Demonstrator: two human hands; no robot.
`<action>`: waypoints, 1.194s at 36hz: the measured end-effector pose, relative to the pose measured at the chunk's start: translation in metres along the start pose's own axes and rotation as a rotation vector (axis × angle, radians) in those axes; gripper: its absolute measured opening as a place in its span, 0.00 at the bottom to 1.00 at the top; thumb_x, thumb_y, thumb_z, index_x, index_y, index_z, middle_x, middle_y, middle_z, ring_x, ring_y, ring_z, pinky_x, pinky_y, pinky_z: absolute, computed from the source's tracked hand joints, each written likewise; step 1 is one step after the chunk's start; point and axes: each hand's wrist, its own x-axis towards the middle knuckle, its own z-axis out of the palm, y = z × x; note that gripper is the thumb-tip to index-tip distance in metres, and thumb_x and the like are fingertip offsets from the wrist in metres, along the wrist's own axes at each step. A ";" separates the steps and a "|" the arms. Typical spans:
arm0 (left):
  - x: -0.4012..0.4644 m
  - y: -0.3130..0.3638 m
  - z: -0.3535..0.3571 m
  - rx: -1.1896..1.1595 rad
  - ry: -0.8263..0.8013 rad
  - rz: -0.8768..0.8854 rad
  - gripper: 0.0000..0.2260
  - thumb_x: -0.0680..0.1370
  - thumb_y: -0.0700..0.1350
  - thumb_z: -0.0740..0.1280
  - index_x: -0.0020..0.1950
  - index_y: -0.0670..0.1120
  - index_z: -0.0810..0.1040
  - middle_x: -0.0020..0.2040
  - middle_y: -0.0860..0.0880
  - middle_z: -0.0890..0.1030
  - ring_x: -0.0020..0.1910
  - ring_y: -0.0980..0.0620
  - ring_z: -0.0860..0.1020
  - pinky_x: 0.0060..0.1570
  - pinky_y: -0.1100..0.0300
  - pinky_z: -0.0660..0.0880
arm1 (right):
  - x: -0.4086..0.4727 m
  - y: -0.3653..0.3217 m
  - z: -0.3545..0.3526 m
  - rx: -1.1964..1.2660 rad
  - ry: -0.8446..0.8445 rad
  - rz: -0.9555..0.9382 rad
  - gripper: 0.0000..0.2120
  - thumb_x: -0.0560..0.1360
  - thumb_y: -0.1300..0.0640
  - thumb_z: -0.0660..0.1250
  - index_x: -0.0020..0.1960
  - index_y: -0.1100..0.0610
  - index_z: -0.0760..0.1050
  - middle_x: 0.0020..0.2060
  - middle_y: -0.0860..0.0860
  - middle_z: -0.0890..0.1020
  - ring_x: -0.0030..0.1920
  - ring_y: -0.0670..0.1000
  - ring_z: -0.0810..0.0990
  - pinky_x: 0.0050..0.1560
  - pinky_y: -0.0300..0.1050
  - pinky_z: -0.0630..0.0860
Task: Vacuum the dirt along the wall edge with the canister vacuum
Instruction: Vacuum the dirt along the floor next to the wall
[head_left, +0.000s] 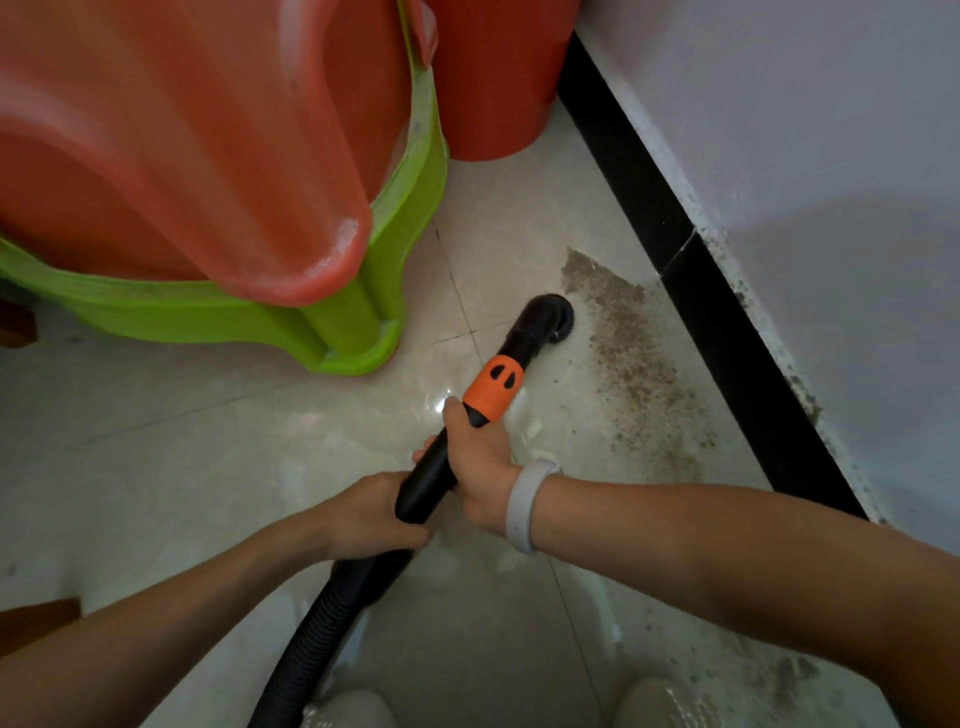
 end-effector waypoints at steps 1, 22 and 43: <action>0.002 0.001 -0.001 -0.003 0.051 -0.008 0.11 0.69 0.36 0.70 0.37 0.48 0.70 0.31 0.55 0.75 0.27 0.63 0.74 0.31 0.68 0.70 | 0.002 -0.005 0.004 -0.003 0.002 -0.014 0.13 0.79 0.53 0.65 0.40 0.57 0.67 0.29 0.54 0.76 0.26 0.51 0.78 0.28 0.41 0.79; 0.030 0.042 -0.015 0.298 0.395 0.043 0.10 0.70 0.48 0.72 0.43 0.51 0.71 0.37 0.52 0.76 0.37 0.49 0.77 0.32 0.59 0.70 | 0.019 -0.056 0.000 0.075 0.071 -0.015 0.12 0.80 0.52 0.64 0.41 0.57 0.67 0.31 0.55 0.77 0.23 0.50 0.79 0.30 0.46 0.78; -0.005 0.030 -0.007 0.243 0.487 0.012 0.11 0.69 0.48 0.72 0.43 0.51 0.70 0.36 0.51 0.77 0.36 0.49 0.78 0.32 0.58 0.70 | 0.005 -0.037 0.010 0.064 -0.057 -0.084 0.11 0.78 0.52 0.66 0.44 0.57 0.68 0.28 0.53 0.78 0.22 0.49 0.80 0.37 0.49 0.82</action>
